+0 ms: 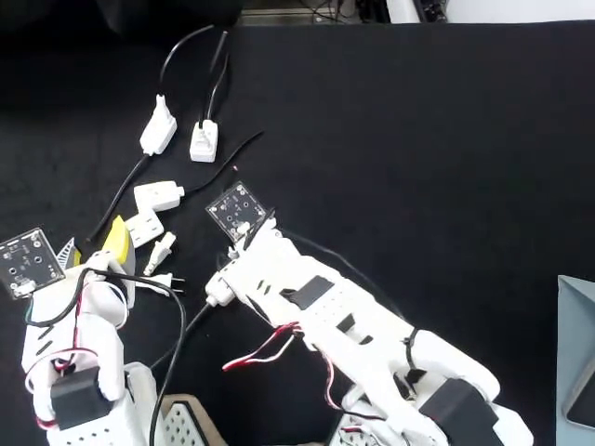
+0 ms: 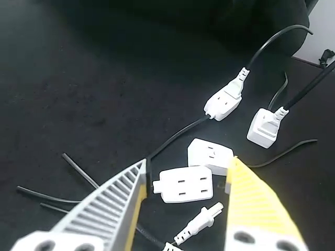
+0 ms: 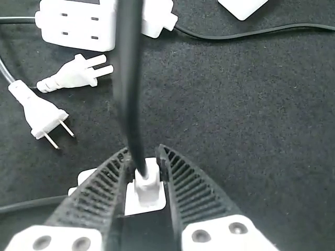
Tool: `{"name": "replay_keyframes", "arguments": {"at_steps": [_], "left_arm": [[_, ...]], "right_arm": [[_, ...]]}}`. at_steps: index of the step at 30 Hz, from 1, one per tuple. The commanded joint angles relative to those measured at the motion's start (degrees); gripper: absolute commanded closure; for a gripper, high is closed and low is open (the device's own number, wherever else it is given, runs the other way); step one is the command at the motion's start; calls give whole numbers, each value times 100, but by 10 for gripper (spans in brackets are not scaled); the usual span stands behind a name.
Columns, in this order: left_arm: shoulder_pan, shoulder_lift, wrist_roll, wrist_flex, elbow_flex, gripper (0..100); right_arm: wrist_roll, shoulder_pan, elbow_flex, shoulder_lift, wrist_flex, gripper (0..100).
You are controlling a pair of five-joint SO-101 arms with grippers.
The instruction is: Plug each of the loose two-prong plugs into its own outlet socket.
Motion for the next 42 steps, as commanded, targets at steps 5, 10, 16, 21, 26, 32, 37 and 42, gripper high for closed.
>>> {"name": "replay_keyframes", "arguments": {"at_steps": [5,10,16,21,26,32,37,42], "left_arm": [[-57,-26,18,-18,-13,758],[-66,-26,18,-18,-13,758],[-57,-26,18,-18,-13,758],[-57,-26,18,-18,-13,758],[-57,-26,18,-18,-13,758],[-57,-26,18,-18,-13,758],[-57,-26,18,-18,-13,758],[-48,-26,18,-18,-13,758]], "right_arm": [[26,-35,66,57,9,987],[53,-53,-13,31,413,987],[62,-70,-22,13,519,987],[88,-149,-13,57,484,987],[448,-246,110,57,475,987],[466,-229,84,57,633,987],[466,-211,-251,382,1081,987],[457,-132,-927,1059,1811,987]]}}
